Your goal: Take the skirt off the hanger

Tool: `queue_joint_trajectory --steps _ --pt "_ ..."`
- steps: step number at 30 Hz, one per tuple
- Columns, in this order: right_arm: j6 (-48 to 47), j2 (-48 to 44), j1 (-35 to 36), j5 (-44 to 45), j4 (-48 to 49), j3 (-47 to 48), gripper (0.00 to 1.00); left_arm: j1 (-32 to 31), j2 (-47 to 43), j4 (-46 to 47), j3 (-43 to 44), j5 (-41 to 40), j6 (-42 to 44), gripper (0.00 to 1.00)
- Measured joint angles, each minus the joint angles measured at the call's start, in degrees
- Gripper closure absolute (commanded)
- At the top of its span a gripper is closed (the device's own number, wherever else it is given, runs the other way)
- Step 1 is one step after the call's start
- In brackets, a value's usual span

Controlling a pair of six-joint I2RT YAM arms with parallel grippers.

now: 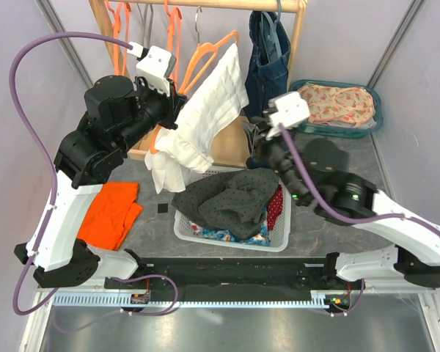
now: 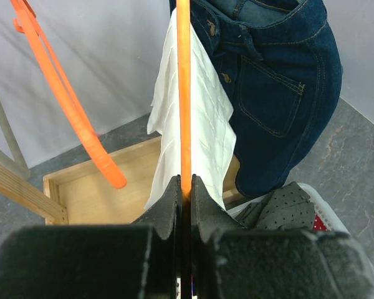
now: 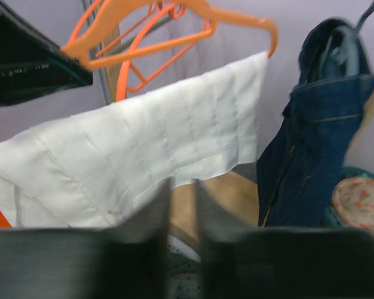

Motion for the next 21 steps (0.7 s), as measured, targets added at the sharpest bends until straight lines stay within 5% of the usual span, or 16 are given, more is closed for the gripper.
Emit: queue_joint_trajectory --steps 5,10,21 --pt "2.0 -3.3 0.0 -1.7 -0.5 -1.5 0.21 0.0 0.5 0.0 0.3 -0.2 0.0 0.98" --pt "5.6 3.0 0.5 -4.8 -1.8 -9.2 0.04 0.0 1.7 0.0 1.0 -0.3 0.0 0.98" --pt "8.5 9.2 1.7 -6.0 0.8 -12.7 0.02 0.0 1.8 0.0 1.0 -0.9 0.0 0.98"
